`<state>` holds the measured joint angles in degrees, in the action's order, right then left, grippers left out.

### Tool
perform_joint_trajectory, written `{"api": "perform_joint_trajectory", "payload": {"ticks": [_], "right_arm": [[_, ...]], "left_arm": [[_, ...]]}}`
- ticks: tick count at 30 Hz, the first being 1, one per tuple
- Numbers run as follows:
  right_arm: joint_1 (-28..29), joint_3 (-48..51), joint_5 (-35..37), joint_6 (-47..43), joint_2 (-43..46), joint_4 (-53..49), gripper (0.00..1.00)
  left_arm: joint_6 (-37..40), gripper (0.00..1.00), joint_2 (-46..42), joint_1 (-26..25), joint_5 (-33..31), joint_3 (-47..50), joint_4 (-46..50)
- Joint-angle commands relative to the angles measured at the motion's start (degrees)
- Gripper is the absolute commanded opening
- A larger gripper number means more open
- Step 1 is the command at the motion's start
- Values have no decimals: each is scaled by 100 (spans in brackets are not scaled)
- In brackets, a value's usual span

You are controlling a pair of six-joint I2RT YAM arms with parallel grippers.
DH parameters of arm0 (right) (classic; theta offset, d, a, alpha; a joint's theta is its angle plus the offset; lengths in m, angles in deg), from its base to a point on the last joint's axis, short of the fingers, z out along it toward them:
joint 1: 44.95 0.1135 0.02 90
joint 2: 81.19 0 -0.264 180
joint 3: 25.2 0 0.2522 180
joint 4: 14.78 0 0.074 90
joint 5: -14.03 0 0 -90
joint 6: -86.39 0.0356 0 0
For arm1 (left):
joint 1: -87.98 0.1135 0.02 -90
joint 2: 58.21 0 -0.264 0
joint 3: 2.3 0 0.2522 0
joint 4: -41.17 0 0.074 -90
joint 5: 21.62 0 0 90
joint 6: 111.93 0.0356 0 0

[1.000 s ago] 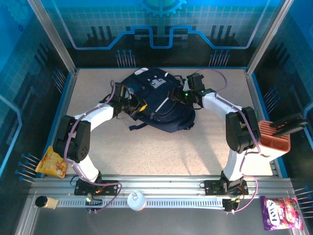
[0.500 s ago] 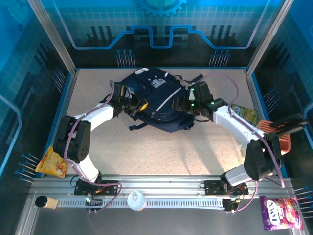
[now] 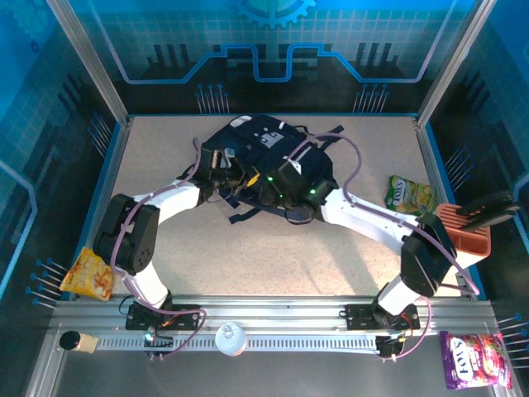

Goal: Pack the student bag
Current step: Zip the student bag at the center of the table.

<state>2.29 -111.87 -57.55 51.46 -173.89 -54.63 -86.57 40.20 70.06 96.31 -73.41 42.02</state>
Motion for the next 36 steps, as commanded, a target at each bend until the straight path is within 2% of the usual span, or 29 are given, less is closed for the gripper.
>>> {"api": "perform_joint_trajectory", "payload": {"ticks": [1, 10, 20, 31, 36], "right_arm": [[135, -476, 679, 418, -339, -533, 43], [145, -994, 1026, 691, -912, -924, 36], [119, -1455, 973, 1101, -1432, -1318, 40], [70, -1581, 1253, 1181, -1533, -1735, 27], [60, -1154, 1368, 991, -1187, -1540, 23]], "left_arm": [[-76, 0, -59, -118, 382, 136, -650], [-86, 0, -41, -125, 566, 203, -801], [-133, 0, -24, -128, 627, 197, -884], [-49, 0, -100, -125, 568, 168, -720], [4, 0, -176, -123, 487, 200, -603]]}}
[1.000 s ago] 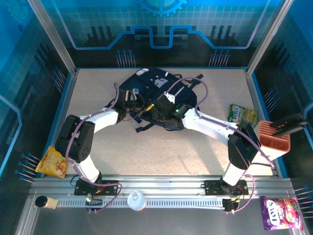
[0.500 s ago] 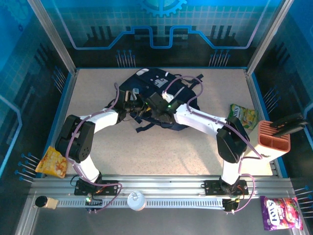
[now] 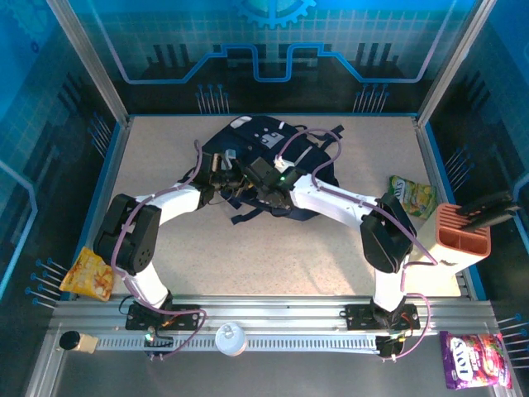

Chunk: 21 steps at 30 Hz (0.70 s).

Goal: Pack the student bag
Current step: Zip the student bag at the center of the table.

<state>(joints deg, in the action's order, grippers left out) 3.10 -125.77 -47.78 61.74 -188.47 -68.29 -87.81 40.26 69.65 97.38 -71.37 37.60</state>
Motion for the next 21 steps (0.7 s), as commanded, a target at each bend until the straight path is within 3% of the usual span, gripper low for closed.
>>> {"api": "perform_joint_trajectory", "payload": {"ticks": [1, 12, 18, 21], "right_arm": [[-13, 340, 363, -91, 348, -88, 22], [-244, 1151, 161, -532, 1025, 17, 13], [-440, 1482, -63, -1587, 1219, 640, 11], [-520, 1454, -372, -1982, 1156, 845, 16]], "left_arm": [[108, 0, -205, -82, 369, 27, -184], [135, 0, -159, -74, 316, -29, -96], [131, 0, -126, -70, 343, -93, -66], [152, 0, -120, -74, 339, -129, -17]]}}
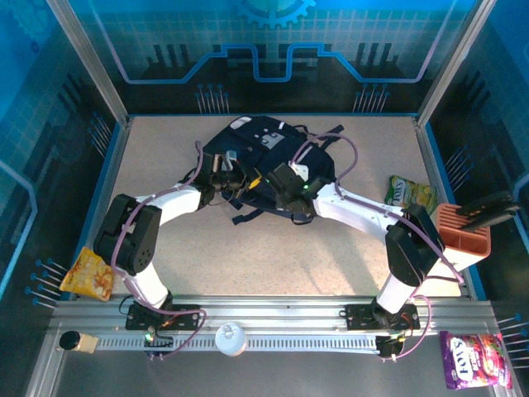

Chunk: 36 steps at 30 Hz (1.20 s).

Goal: Pack the student bag
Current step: Zip the student bag at the center of the table.

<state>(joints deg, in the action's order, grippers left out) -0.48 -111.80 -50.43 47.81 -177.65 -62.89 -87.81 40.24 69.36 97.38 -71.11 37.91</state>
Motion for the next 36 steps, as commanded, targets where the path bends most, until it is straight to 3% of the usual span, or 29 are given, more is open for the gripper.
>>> {"api": "perform_joint_trajectory", "payload": {"ticks": [1, 5, 10, 14, 19, 25, 26, 30, 36], "right_arm": [[-194, 36, -285, -758, 35, 383, 18], [-284, -111, -499, -999, -178, 270, 20], [-347, 110, -101, -1441, -82, 323, 8], [-574, 523, -43, -1937, 296, 551, 6], [-995, 876, -626, -2555, 637, 1046, 6], [-1142, 483, -1402, -3423, 397, 996, 3], [-1129, 366, -1561, -3540, 314, 935, 3], [-982, 85, -2082, -3850, 129, 1063, 0], [-554, -389, -2966, -4031, -292, 1513, 0]], "left_arm": [[147, 0, -116, -45, 339, -164, -47], [158, 0, -107, -46, 327, -186, -6], [224, 0, -85, 16, 352, -211, 75], [200, 0, -56, 271, 460, -134, 15], [315, 0, 56, 536, 660, -174, 29], [673, 0, 143, 756, 748, -418, 462], [733, 2, 116, 802, 744, -432, 547], [926, 23, -217, 1001, 523, -340, 851], [1130, 35, -1298, 1430, -196, 300, 1516]]}}
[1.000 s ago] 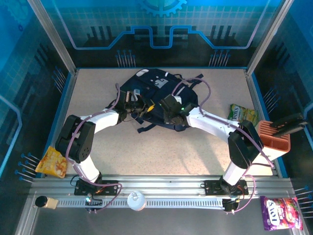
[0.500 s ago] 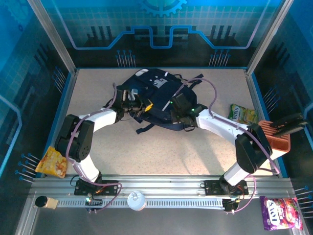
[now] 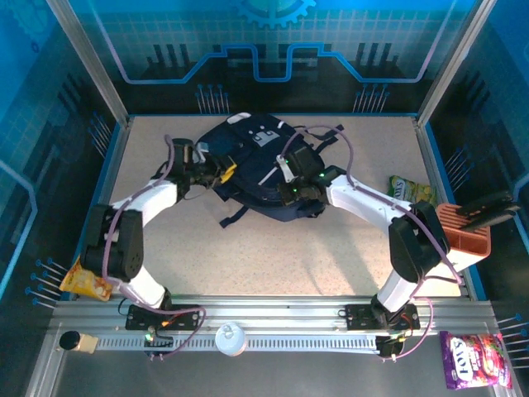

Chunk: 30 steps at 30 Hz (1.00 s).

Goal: Pack the student bag
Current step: Zip the student bag at the center of the table.

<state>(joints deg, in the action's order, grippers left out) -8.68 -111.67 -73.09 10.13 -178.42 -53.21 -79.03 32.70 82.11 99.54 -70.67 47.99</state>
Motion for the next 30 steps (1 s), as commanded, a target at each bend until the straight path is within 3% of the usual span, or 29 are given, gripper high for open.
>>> {"api": "perform_joint_trajectory", "payload": {"ticks": [1, 5, 14, 20, 30], "right_arm": [[334, -547, -835, -234, -360, 579, 0], [611, -1149, -1218, -128, -905, 736, 0], [984, -2226, -1888, 220, -1805, 965, 0], [1054, -2208, -2126, 412, -1878, 1156, 0], [1125, -2204, -2219, 447, -1925, 1175, 0]], "left_arm": [[275, 38, -769, 226, -515, 366, 652], [376, 54, -1426, 323, -782, 627, 1238], [221, 61, -1941, 324, -930, 982, 1783], [161, 56, -1783, 323, -802, 972, 1665], [-53, 37, -1369, 295, -761, 809, 1296]]}}
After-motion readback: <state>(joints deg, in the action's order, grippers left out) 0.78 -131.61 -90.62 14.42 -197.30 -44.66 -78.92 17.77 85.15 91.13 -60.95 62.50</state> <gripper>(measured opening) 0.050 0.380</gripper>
